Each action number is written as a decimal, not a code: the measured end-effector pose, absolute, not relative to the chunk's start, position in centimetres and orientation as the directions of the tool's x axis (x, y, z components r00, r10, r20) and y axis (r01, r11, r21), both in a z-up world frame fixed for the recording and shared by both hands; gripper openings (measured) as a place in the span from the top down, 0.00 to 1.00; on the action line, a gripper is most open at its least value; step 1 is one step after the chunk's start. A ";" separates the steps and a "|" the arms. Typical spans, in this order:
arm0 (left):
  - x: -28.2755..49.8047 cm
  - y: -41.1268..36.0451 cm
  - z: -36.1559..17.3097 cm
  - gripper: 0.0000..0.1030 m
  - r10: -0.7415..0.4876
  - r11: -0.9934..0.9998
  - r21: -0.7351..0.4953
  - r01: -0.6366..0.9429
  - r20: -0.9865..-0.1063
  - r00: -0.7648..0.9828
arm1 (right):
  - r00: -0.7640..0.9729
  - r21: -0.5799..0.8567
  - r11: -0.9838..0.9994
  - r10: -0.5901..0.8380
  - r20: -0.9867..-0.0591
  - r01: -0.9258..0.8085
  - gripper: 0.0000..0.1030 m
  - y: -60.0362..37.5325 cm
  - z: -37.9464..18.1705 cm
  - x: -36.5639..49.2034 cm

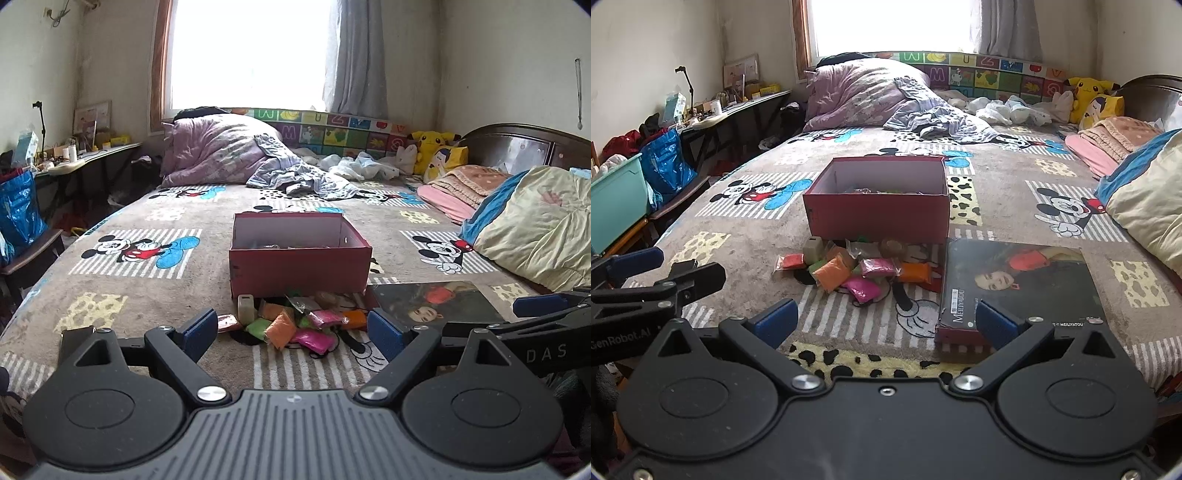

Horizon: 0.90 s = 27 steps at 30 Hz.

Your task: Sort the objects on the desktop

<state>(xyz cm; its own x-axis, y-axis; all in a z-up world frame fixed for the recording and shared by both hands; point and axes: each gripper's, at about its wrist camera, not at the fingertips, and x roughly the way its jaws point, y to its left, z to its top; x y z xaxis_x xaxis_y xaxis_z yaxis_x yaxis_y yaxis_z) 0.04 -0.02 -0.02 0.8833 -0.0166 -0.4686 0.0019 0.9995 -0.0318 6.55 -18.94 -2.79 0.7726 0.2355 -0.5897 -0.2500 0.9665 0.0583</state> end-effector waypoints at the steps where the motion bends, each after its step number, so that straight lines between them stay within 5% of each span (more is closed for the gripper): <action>1: 0.1 -0.1 0.0 0.14 -0.019 0.999 -0.036 0.003 -0.471 0.882 | 0.773 0.059 0.966 0.236 -0.589 -0.250 0.00 -18.9 -2.8 6.6; 27: 1.0 0.5 -0.7 0.14 -0.026 0.999 -0.045 0.005 -0.475 0.880 | 0.766 0.052 0.968 0.228 -0.601 -0.247 0.00 -19.0 -2.9 7.4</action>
<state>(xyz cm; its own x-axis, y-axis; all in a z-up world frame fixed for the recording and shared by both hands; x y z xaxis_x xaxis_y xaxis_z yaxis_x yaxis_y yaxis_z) 0.99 0.49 -0.71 0.8798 -0.0260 -0.4746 0.0051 0.9990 -0.0452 7.37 -18.95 -2.95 0.7661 0.2281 -0.6009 -0.2474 0.9675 0.0519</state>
